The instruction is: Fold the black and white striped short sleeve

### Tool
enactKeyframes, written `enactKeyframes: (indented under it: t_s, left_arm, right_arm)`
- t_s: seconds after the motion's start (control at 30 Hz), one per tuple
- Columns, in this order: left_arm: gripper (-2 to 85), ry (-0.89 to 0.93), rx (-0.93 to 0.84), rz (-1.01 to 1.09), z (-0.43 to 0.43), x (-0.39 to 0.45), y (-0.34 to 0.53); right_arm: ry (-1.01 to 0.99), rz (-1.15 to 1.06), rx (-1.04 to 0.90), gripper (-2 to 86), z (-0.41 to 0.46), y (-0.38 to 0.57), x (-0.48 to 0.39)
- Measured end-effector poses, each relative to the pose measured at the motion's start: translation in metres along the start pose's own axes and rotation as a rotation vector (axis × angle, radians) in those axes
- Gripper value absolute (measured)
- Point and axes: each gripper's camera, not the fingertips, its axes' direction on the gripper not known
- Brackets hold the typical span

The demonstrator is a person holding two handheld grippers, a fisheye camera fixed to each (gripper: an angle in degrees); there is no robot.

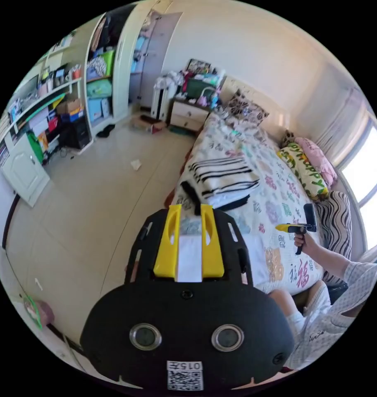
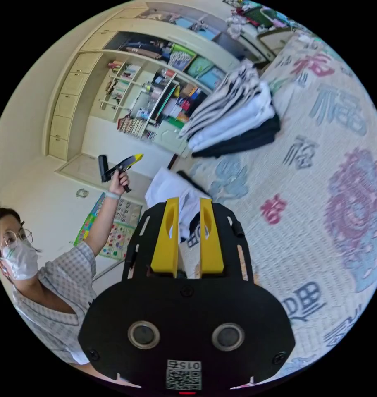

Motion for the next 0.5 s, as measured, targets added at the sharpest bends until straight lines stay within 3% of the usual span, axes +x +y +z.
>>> enactKeyframes:
  t_s: [0.17, 0.33, 0.4, 0.5]
  left_arm:
    - [11.1, -0.071, -0.191, 0.083, 0.082, 0.068, -0.037]
    - [9.1, -0.081, -0.238, -0.084, 0.134, 0.069, -0.051]
    - [3.9, -0.085, -0.324, -0.138, 0.148, 0.059, -0.047]
    - [0.5, -0.011, -0.250, -0.180, 0.128, 0.049, -0.033]
  right_arm:
    - [0.049, 0.000, 0.097, 8.6, -0.028, -0.019, -0.003]
    - [-0.058, -0.018, 0.082, 8.3, -0.030, 0.002, -0.007]
    - [-0.097, -0.036, 0.062, 7.9, -0.038, 0.031, -0.006]
    - [-0.127, -0.019, 0.079, 7.0, -0.058, 0.076, 0.005]
